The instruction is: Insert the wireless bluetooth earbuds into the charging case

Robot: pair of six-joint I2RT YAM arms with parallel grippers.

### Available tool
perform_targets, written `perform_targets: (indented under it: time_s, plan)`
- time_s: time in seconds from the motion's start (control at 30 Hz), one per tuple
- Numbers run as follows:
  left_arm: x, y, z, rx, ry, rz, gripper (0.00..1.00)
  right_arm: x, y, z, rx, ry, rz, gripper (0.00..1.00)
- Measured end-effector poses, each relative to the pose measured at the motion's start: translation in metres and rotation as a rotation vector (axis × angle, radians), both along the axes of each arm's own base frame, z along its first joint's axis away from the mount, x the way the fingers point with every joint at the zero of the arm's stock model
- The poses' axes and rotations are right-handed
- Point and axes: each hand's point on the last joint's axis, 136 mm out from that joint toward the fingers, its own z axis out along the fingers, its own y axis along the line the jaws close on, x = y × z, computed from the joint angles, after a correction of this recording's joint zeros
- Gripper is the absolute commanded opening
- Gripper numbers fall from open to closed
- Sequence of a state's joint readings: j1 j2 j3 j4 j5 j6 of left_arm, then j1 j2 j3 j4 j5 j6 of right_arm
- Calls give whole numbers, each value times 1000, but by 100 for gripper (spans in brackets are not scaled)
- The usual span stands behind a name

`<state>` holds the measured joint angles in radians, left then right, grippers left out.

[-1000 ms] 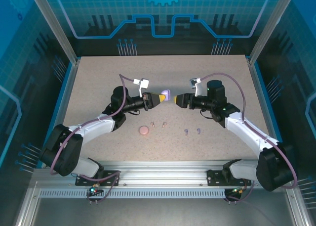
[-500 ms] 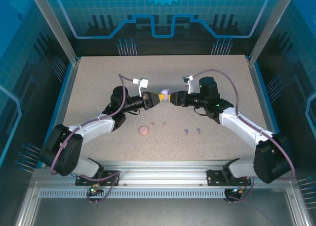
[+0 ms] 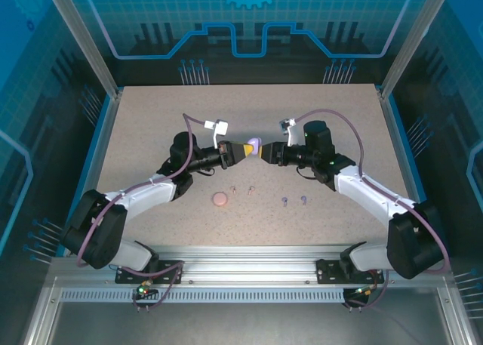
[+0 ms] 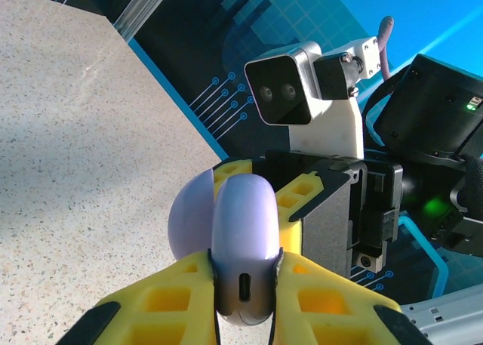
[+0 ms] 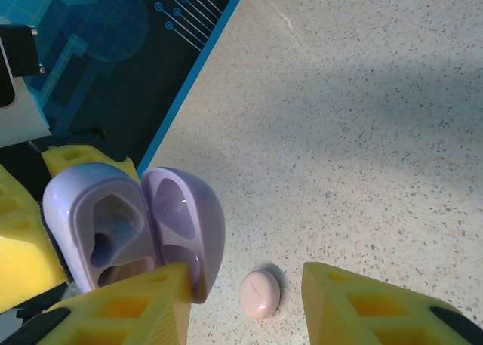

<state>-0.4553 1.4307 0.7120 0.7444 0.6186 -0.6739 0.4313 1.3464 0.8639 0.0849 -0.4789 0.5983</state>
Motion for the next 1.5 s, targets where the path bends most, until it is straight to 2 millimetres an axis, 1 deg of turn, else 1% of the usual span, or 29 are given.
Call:
perform_targets:
  time_s: [0.23,0.33,0.4,0.57,0.6,0.77,0.8,0.87,0.9,0.93,0.97,1.03,1.1,1.2,1.3,1.4,1.5]
  plan:
    - [0,0,-1,2,5,1,0,3,3,-3,6,11,5,40]
    - [0,0,0,0,1,1,0,7,4,0,10,10,2,37]
    - [0,0,0,0,0,2,0,8,5,1,13,10,2,32]
    - [1,1,0,-1,-1,8,0,9,8,5,28,17,14,18]
    - [2,1,0,-1,-1,9,0,8,9,6,32,16,16,16]
    - [2,1,2,-6,-5,12,0,9,10,10,36,7,19,0]
    - [2,1,2,-7,-7,12,3,9,10,10,35,5,21,0]
    - [3,1,3,-9,-11,13,20,10,9,11,28,2,19,0]
    - [3,1,3,-10,-12,15,25,10,9,11,24,2,19,0]
    - [3,1,4,-10,-14,17,34,11,9,12,21,1,19,0]
    - [4,1,4,-10,-14,20,46,11,9,13,14,-2,20,0]
    - [4,2,5,-15,-19,22,56,14,6,14,-3,-6,11,0]
    - [6,4,6,-17,-25,29,64,19,1,13,-26,-7,-10,0]
    - [14,15,6,-8,-24,59,70,27,-8,11,-72,-6,-35,0]
    - [21,30,9,14,-30,93,75,34,-12,11,-124,-19,-38,0]
    - [27,38,23,48,-66,100,76,42,-14,13,-188,-52,-23,0]
    - [31,38,41,90,-115,77,77,47,-14,16,-256,-97,10,0]
